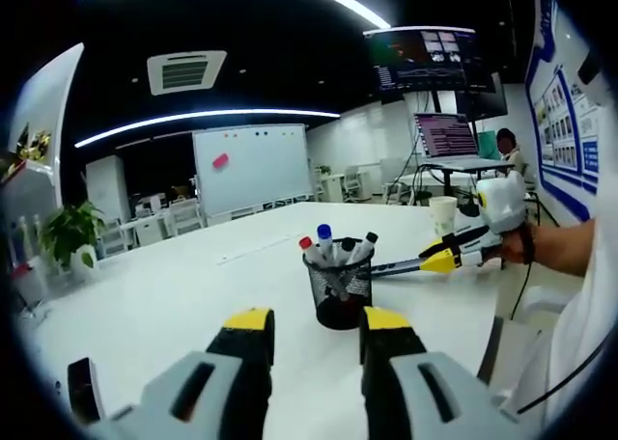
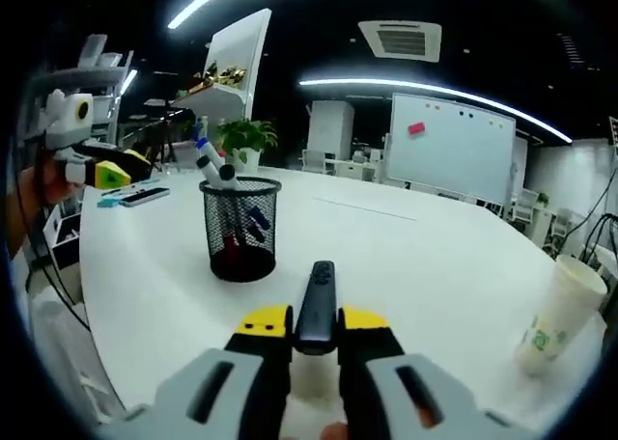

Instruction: Place the scattered laser pointers and whiteboard markers into the pen holder and stack the scattered paper cups together

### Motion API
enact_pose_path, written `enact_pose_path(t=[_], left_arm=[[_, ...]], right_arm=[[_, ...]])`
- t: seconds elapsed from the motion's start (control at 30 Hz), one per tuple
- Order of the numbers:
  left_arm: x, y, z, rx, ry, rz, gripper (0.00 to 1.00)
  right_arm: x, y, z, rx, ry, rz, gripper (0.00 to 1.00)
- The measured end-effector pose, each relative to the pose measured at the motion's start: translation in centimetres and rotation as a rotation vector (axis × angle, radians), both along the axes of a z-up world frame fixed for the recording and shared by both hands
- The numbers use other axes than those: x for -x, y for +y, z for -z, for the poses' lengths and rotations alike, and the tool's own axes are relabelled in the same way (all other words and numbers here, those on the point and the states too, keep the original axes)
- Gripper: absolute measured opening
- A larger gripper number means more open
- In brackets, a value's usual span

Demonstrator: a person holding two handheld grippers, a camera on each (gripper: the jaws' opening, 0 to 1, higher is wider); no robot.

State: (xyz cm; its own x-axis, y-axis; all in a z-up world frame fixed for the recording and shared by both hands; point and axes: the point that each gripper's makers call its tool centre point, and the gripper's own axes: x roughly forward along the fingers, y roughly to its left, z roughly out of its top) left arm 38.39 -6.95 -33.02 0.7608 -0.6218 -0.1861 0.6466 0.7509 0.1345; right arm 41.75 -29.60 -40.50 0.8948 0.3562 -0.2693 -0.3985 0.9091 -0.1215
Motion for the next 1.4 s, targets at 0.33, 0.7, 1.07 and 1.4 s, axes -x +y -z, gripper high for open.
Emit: enact_pose_path(t=[0.33, 0.7, 1.07, 1.4], left_arm=[[0.0, 0.0, 0.0, 0.002, -0.001, -0.001, 0.36], [0.1, 0.1, -0.2, 0.007, -0.006, -0.002, 0.36], [0.2, 0.1, -0.3, 0.008, -0.007, -0.002, 0.36], [0.2, 0.3, -0.3, 0.009, -0.007, -0.006, 0.36]], right_arm=[[0.1, 0.2, 1.1, -0.002, 0.008, -0.008, 0.18], [0.3, 1.3, -2.4, 0.015, -0.120, -0.034, 0.18], [0.3, 2.3, -4.6, 0.050, -0.214, -0.059, 0.18], [-0.3, 3.2, -6.4, 0.040, -0.260, -0.073, 0.18]])
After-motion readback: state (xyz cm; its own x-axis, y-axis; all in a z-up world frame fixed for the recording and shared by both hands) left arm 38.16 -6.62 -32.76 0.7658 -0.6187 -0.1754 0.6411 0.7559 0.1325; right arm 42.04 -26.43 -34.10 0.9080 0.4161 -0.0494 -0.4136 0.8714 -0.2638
